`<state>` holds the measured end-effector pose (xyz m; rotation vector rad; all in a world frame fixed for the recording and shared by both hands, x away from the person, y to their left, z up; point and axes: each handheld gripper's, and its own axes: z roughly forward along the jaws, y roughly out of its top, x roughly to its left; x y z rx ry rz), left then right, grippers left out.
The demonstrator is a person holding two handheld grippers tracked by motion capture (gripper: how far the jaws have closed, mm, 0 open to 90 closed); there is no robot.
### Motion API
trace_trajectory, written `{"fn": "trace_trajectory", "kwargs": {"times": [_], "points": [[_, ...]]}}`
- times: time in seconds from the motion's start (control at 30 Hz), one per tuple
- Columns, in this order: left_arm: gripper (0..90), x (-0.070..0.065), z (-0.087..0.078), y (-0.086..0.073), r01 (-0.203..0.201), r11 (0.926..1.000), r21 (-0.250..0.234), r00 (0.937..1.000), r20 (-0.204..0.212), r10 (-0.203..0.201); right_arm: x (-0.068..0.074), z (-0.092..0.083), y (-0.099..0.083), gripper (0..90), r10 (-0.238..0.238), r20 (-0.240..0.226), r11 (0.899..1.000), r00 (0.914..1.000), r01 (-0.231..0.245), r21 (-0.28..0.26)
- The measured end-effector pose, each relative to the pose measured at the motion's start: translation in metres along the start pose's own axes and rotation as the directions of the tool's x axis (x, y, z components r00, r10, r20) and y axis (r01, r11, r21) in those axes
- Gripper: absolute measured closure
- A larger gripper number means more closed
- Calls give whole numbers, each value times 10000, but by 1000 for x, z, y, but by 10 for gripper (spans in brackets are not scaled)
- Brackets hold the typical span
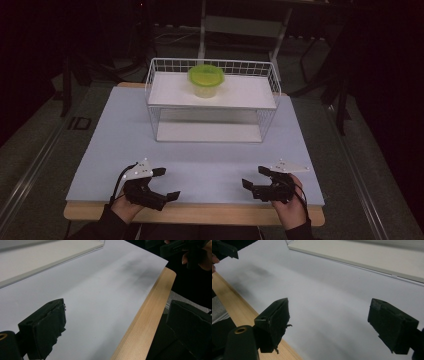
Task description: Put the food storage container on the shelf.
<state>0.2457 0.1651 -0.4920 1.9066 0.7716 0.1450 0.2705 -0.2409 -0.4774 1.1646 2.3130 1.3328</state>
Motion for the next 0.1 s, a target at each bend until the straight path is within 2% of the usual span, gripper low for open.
{"fn": "trace_trajectory", "kwargs": {"times": [0.1], "points": [[35,0,-2,0,-25,10000,-72,9999,-115,24,0,0,0,173,-61,44,10000,10000,61,5]]}}
